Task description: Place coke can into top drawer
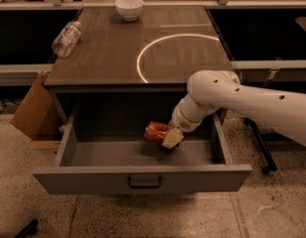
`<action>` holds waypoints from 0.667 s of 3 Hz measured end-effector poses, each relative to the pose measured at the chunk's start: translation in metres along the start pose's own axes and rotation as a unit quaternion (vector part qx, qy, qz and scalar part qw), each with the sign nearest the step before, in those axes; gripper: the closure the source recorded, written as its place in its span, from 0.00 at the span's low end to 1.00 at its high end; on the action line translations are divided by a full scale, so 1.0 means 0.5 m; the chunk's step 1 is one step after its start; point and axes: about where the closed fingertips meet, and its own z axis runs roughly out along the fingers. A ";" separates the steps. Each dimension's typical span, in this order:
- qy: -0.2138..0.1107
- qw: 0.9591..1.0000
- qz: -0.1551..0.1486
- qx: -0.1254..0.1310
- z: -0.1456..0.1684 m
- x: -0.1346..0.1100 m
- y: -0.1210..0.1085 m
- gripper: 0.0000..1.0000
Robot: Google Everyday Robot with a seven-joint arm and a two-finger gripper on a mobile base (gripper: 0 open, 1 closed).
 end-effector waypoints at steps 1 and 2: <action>-0.001 1.000 0.003 -0.001 0.006 0.006 0.004 0.27; -0.002 1.000 0.012 0.004 -0.008 0.030 0.009 0.00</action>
Offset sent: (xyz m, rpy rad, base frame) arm -0.0107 -0.0180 -0.0013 0.0134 -0.0030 -0.0371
